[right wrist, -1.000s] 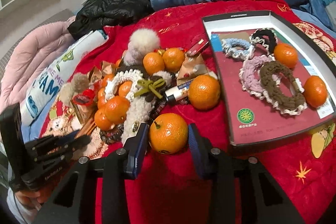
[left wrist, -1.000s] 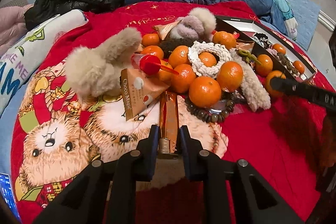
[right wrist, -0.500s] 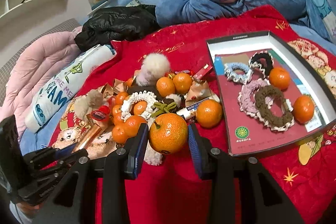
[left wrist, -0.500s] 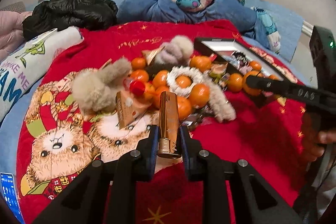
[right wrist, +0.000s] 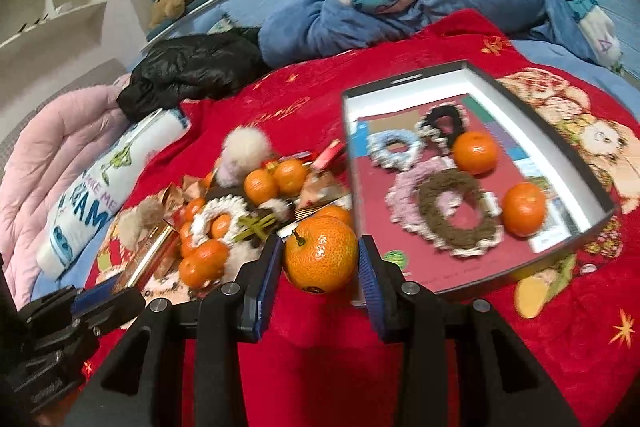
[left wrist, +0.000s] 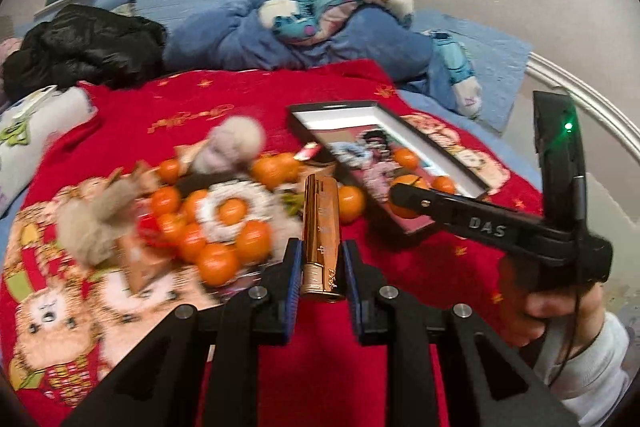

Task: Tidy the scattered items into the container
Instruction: 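Carry the snack stick and the mandarin over the white box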

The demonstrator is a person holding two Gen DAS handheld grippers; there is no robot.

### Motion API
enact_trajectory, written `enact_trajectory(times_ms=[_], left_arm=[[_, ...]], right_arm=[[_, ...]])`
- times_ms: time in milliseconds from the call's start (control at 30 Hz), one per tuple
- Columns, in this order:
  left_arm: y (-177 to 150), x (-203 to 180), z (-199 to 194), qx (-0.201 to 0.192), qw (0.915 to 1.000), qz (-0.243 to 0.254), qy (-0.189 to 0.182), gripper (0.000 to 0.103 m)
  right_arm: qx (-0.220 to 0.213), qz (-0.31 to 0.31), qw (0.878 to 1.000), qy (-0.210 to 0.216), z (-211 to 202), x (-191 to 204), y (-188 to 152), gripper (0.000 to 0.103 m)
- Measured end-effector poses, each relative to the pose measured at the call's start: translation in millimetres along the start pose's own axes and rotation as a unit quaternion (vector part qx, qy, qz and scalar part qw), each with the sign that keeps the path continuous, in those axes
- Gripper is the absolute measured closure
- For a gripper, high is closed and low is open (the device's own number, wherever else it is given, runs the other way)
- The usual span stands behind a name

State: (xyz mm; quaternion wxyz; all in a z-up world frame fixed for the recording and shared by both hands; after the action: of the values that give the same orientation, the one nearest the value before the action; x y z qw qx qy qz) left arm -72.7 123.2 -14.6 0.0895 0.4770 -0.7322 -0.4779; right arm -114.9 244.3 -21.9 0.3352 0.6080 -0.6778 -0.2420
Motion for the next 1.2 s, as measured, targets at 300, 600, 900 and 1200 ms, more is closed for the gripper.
enact_trajectory(times_ms=[300,600,900,1200], left_arm=[[14,-67,42,0.011,0.9981,0.011,-0.059,0.082],[19,-100,88,0.033,0.9960,0.011,-0.082,0.082],[24,-88,123,0.034,0.9980,0.001,-0.052,0.082],[44,-75,145,0.022,0.9994,0.004,-0.026,0.082]], right_arm=[[-0.019,0.050,0.998,-0.031,-17,-75,11,0.066],[-0.027,0.062,0.997,-0.040,-18,-123,18,0.066],[-0.031,0.060,0.997,-0.040,0,-129,34,0.066],[-0.031,0.053,0.997,-0.037,22,-128,51,0.066]])
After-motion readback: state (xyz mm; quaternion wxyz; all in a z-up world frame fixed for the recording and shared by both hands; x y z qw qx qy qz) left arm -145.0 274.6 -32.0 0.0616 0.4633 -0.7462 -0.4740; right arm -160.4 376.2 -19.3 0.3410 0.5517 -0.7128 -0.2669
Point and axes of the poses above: each gripper's, at about its wrist camera, not at the fingertips, and z roughly the way its jaws point, x to its left, y to its top, the point moved 9 cm from there along z, roughly the way its jaws point, and after that the axes turned 14 degrees about -y, right-handed, at the moved point
